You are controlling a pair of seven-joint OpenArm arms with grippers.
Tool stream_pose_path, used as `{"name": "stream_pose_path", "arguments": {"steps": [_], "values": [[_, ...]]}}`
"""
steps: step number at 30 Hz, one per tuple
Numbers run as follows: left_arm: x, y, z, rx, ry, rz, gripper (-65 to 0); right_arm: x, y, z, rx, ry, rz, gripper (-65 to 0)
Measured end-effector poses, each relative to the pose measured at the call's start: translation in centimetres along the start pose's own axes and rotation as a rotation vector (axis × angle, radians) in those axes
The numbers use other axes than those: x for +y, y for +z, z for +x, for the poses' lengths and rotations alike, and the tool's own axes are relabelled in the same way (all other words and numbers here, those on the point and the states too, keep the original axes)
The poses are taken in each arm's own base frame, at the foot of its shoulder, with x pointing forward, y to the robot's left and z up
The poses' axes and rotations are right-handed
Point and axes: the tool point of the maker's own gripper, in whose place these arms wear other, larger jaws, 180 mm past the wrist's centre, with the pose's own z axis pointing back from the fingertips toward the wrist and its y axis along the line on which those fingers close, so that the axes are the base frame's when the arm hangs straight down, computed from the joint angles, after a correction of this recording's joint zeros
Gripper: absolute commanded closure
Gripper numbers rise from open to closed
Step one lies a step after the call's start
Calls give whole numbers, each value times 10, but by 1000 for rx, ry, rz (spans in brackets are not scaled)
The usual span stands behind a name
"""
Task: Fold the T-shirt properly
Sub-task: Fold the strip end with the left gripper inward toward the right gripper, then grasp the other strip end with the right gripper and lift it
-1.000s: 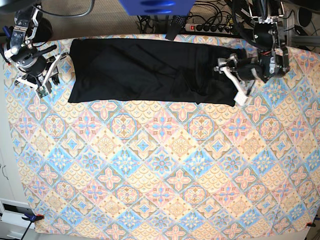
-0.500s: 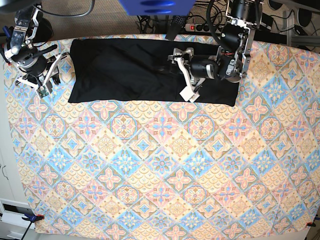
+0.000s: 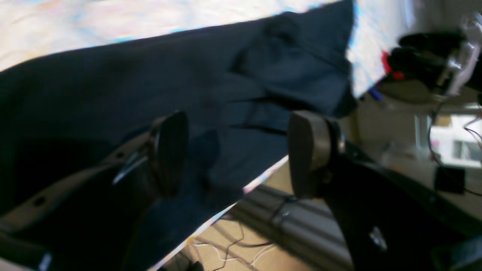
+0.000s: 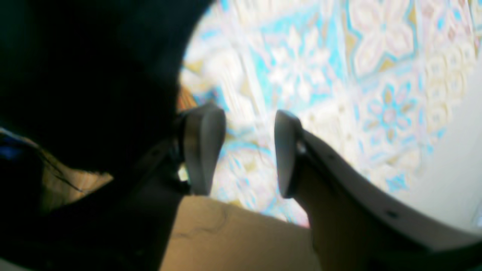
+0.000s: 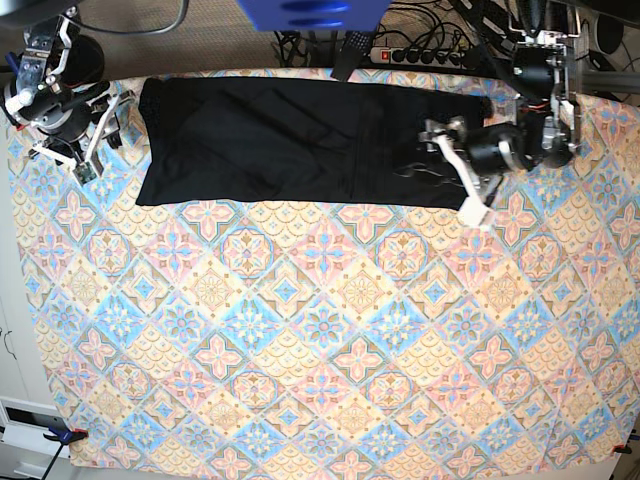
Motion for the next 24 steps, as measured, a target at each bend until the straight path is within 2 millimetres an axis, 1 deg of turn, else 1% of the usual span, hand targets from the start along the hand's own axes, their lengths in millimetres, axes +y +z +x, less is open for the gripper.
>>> {"name": "stream_pose_path", "arguments": {"steps": [2,4,8,9,10,13,17,19,21,24], "values": [[13,10,3,-23,16,42,-385,9,0,9,-55,-49,54,-259],[19,16,1,-30,30,56,-318,14,0,14,-69,-77,101,-259],[29,26,3,-48,44,92,-158,4,-13,18,-54,-134,113,-260],[30,26,3,-48,44,96,-129,3,-15,20,-61,-147,117,-263],[30,26,3,-47,42,98,-115,4,-17,19,-54,-151,123,-271],[40,27,-3,-19,26,152,-121,18,-24,16,-28,-136,168,-320],[45,27,-6,-4,17,182,-123,38,-28,29,-79,-154,249,-428],[45,28,-6,-4,16,184,-123,43,-31,28,-75,-164,270,-466],[45,27,-6,-4,17,183,-123,43,-32,24,-62,-168,270,-481],[45,27,-6,-4,17,183,-123,43,-35,18,-49,-186,275,-483]]}}
